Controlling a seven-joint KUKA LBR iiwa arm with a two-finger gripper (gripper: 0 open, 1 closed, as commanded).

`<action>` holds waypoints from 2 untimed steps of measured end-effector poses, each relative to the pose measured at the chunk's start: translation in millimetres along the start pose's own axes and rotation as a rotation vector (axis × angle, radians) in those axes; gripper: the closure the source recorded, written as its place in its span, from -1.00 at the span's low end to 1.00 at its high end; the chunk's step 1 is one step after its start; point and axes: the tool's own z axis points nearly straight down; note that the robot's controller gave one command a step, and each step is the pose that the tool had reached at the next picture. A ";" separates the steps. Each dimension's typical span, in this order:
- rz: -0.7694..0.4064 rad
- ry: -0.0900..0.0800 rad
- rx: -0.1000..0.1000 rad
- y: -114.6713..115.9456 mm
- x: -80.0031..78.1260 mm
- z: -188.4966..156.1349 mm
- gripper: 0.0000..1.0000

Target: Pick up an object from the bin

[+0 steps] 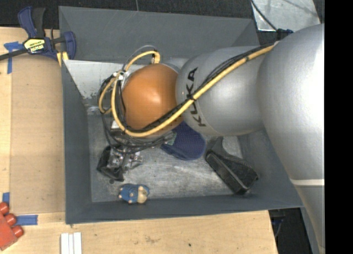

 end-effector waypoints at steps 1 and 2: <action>0.003 0.014 -0.006 -1.6 -1.7 -27.5 1.00; 0.007 0.013 -0.004 -3.9 -4.3 -78.9 1.00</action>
Offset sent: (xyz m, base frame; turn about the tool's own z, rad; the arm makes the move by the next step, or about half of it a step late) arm 0.0000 -0.0001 0.0250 0.0001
